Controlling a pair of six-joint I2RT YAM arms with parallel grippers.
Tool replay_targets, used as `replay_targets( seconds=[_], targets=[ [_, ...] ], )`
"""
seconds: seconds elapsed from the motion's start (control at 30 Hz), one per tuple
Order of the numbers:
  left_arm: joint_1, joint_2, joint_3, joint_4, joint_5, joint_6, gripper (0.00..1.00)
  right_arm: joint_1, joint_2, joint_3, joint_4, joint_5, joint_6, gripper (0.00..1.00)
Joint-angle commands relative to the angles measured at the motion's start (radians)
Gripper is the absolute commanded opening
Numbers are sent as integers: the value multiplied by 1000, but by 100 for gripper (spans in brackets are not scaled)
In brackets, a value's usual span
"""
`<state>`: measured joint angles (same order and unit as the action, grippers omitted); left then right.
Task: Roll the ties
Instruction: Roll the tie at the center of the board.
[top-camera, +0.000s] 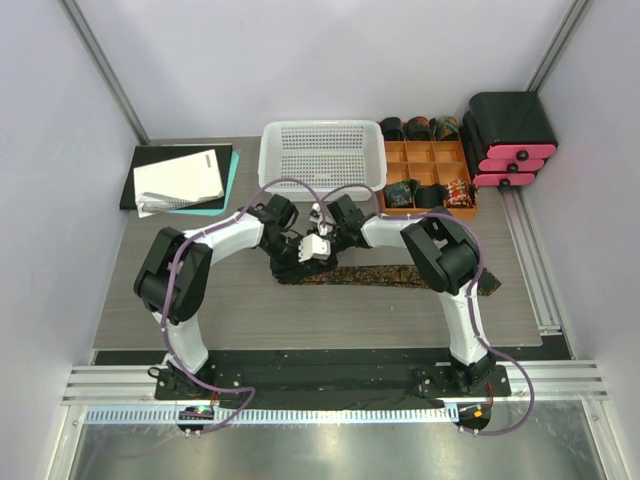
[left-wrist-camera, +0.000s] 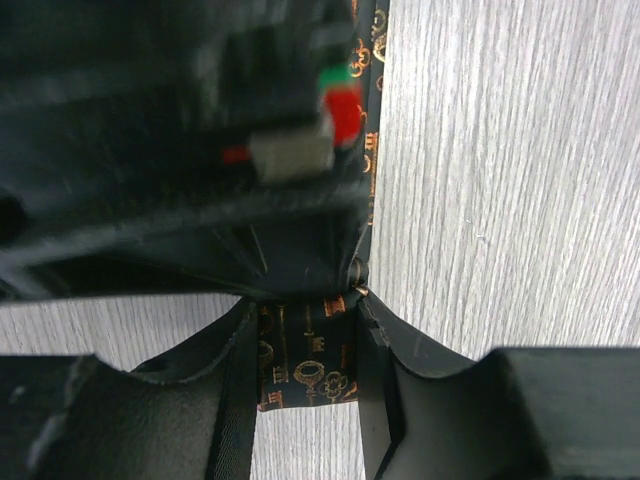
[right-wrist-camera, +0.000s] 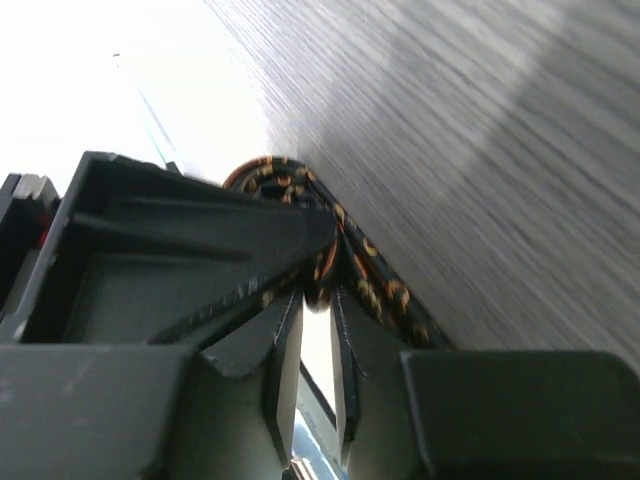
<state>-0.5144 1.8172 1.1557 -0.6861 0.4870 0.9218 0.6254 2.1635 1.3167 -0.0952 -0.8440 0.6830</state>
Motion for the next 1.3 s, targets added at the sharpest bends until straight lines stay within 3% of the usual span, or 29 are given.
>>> replay_targets(
  seconds=[0.0, 0.13, 0.3, 0.97, 1.07, 1.17, 1.2, 1.27],
  targets=[
    [-6, 33, 19, -20, -31, -8, 37, -38, -129, -30, 0, -59, 6, 25],
    [-7, 36, 25, -29, -30, -3, 37, -47, -154, -68, 12, -66, 12, 32],
    [-7, 34, 22, -29, -28, -1, 37, -46, -157, -115, 241, -67, 104, 44],
    [-7, 48, 42, -33, -27, -31, 38, 16, 1, -113, 407, -6, 236, 45],
    [-7, 51, 42, -33, -33, -31, 38, 16, 21, -103, 358, 6, 195, 38],
    [-7, 48, 41, -33, -36, -29, 38, 14, 19, -94, 301, 17, 149, 17],
    [-6, 45, 38, -32, -37, -29, 39, 13, 16, -103, 299, 17, 144, 5],
    [-1, 39, 27, -30, -41, -26, 42, 10, 7, -111, 295, 16, 141, 1]
  ],
)
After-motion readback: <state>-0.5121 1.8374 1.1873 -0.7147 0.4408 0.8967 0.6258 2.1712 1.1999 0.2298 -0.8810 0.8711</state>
